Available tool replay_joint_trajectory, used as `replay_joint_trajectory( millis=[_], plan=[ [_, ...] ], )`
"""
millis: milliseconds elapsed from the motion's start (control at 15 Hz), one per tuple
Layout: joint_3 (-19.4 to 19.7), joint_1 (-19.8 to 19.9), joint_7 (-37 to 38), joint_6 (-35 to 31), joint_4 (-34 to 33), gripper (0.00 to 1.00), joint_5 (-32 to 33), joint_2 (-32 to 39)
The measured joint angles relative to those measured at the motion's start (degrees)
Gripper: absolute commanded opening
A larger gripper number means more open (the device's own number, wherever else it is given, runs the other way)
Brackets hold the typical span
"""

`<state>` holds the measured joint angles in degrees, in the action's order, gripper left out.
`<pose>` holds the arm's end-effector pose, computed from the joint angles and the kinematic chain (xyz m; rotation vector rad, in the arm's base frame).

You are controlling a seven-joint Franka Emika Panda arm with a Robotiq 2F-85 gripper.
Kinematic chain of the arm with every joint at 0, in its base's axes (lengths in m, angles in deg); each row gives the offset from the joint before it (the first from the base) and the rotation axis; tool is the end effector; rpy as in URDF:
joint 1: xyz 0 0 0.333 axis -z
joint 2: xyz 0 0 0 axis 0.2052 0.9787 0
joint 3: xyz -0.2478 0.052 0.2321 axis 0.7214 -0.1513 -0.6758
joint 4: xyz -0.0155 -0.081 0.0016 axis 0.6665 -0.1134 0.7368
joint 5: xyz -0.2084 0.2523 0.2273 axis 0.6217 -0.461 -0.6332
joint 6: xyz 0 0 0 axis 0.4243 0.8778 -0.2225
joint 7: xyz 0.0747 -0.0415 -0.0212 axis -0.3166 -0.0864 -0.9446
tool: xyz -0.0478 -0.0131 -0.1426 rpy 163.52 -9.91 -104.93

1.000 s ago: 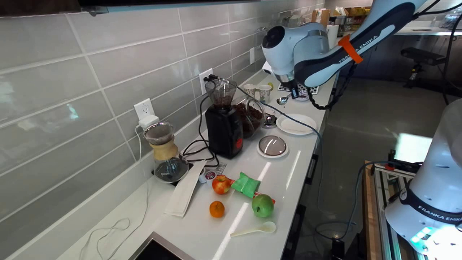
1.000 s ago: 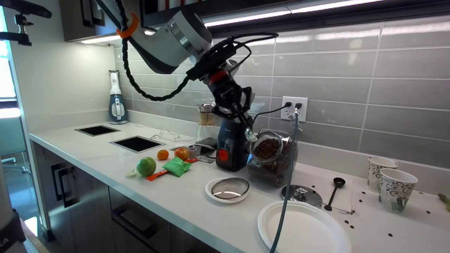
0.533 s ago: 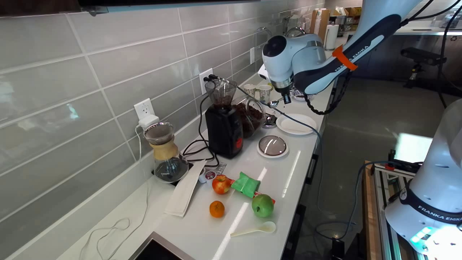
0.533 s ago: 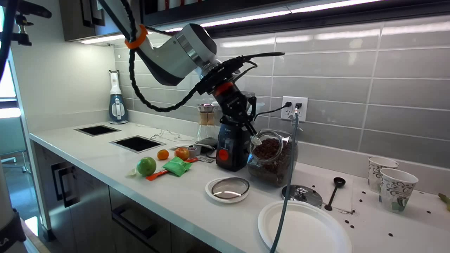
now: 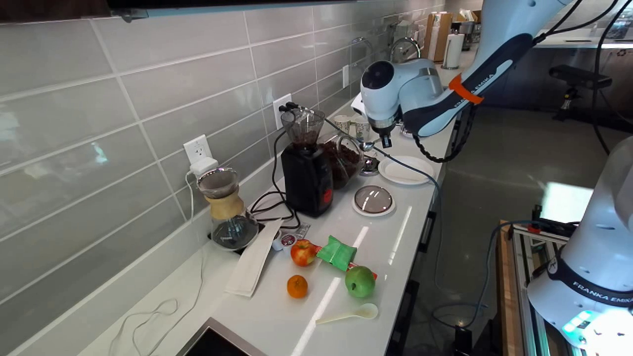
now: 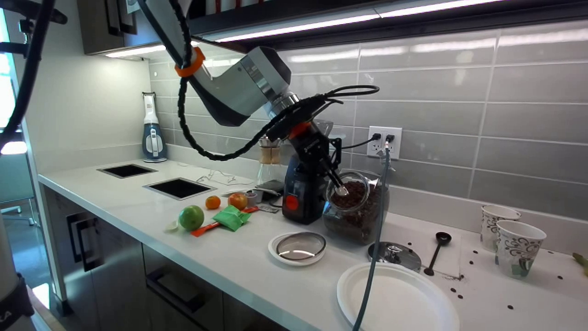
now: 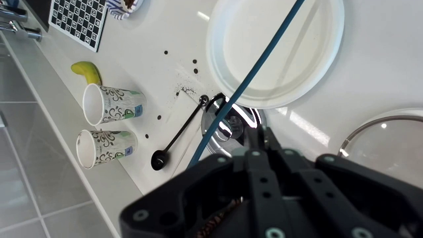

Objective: Take a scoop of coffee grounds and place them in the coffee blender

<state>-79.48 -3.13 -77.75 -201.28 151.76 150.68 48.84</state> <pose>0.5019 -0.1951 0.3302 2.3367 0.5731 -0.0733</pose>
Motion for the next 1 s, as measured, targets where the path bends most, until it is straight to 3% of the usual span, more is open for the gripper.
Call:
replay_joint_trajectory(
  millis=[400, 1000],
  plan=[
    [0.5, 0.2, 5.0, -3.8, -2.1, 0.01, 3.5, 4.7],
    [-0.2, -0.3, 9.2, -4.2, -6.5, 0.01, 6.5, 11.0]
  ],
)
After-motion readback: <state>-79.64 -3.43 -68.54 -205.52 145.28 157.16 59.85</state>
